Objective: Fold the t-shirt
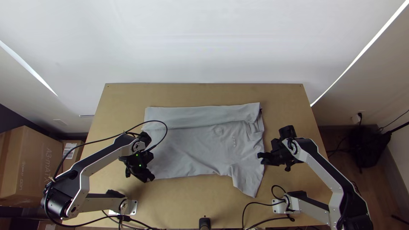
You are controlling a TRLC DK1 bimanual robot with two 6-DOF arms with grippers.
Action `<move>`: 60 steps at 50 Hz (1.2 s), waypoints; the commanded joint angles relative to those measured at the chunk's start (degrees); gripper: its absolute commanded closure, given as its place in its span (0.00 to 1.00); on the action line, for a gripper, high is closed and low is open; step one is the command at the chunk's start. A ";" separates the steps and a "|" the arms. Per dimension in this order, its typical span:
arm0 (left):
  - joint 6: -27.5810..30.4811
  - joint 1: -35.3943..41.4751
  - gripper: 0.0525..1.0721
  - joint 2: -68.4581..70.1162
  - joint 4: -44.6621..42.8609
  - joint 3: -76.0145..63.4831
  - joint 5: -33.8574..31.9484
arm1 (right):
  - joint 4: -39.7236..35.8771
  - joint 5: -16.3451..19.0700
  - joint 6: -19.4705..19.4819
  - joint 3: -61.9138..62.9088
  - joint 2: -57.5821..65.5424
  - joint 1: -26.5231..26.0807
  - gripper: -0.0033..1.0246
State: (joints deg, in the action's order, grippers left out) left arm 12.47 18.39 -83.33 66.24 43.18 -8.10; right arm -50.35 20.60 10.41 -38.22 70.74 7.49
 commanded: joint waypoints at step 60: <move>10.65 -21.12 0.98 11.35 -1.81 4.37 -1.04 | -5.64 -0.39 -9.80 -12.14 0.63 -9.95 0.98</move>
State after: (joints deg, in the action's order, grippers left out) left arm 22.17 -2.17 -72.77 64.34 45.45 -8.97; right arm -55.33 20.62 1.41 -47.66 70.85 -2.17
